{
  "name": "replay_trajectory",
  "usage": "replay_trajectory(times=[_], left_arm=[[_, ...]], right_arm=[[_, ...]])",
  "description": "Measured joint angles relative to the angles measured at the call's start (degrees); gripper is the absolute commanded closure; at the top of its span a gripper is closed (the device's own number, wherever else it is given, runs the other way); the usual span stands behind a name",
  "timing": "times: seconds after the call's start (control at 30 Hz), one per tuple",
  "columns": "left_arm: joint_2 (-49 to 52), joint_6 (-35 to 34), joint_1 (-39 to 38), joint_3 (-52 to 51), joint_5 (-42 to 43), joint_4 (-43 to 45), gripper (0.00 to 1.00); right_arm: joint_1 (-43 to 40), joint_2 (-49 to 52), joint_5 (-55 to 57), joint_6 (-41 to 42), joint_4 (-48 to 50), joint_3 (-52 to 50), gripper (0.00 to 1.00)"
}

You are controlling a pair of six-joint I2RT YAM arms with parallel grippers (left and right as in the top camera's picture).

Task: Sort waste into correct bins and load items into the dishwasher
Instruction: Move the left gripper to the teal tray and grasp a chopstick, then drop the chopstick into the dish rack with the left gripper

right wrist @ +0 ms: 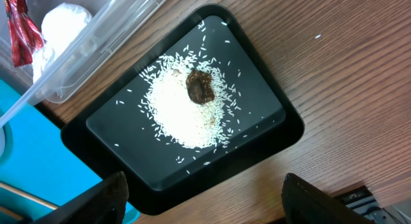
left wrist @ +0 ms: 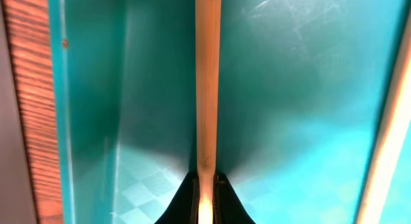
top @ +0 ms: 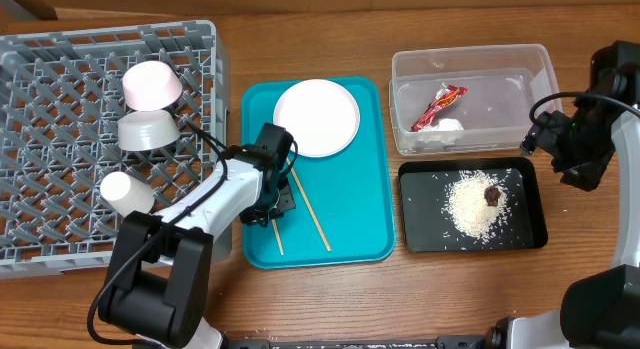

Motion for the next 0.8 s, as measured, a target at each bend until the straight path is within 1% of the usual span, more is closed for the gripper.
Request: replay_trajectory(times=[0.07,0.2,0.3,0.33,0.43,0.53,0.67,0.7,0.73,0.77,0.8], left_arm=[[0.00,2.12,0.33,2.36,-0.42,-3.08,0.96],[-3.28,7.85,3.43,13.05,-0.79,-9.90,0.96],[-7.93,12.96,7.93,19.93,-0.92,-11.72,0.96],[-10.27,16.52,11.28,23.06,-1.01,-12.02,0.96],[-11.34,22.16,16.94,24.20,-1.27,-10.75,0.96],[-8.83,26.53,22.56,24.20,-1.42,-9.22,0.96],[-3.78,29.57,23.96,24.20,-1.44,-8.15,0.96],[-2.64,30.03,23.93,24.17,-1.42,-8.17,0.92],[-1.11,30.45,23.93,24.15,-1.40,-8.15,0.72],[-0.59,30.73,23.93,24.11,-1.42,-8.15,0.49],[-0.20,30.99,23.93,24.09,-1.38,-8.13,0.42]], right_arm=[[-0.02,0.00,-0.02,0.00,-0.07,0.00,0.22],[0.00,0.00,-0.02,0.00,-0.09,0.00,0.22],[0.00,0.00,-0.02,-0.02,-0.04,0.00,0.22],[-0.02,0.00,0.00,0.00,-0.02,0.00,0.22],[0.00,0.00,-0.02,-0.02,-0.07,0.00,0.22],[-0.02,0.00,-0.04,-0.02,-0.04,0.00,0.22],[0.00,0.00,0.02,-0.02,-0.04,0.00,0.22],[0.00,0.00,0.00,-0.02,-0.04,0.00,0.22],[0.00,0.00,-0.02,0.00,-0.04,0.00,0.22],[0.00,0.00,-0.02,-0.02,-0.07,0.00,0.22],[0.00,0.00,-0.02,0.00,-0.02,0.00,0.21]])
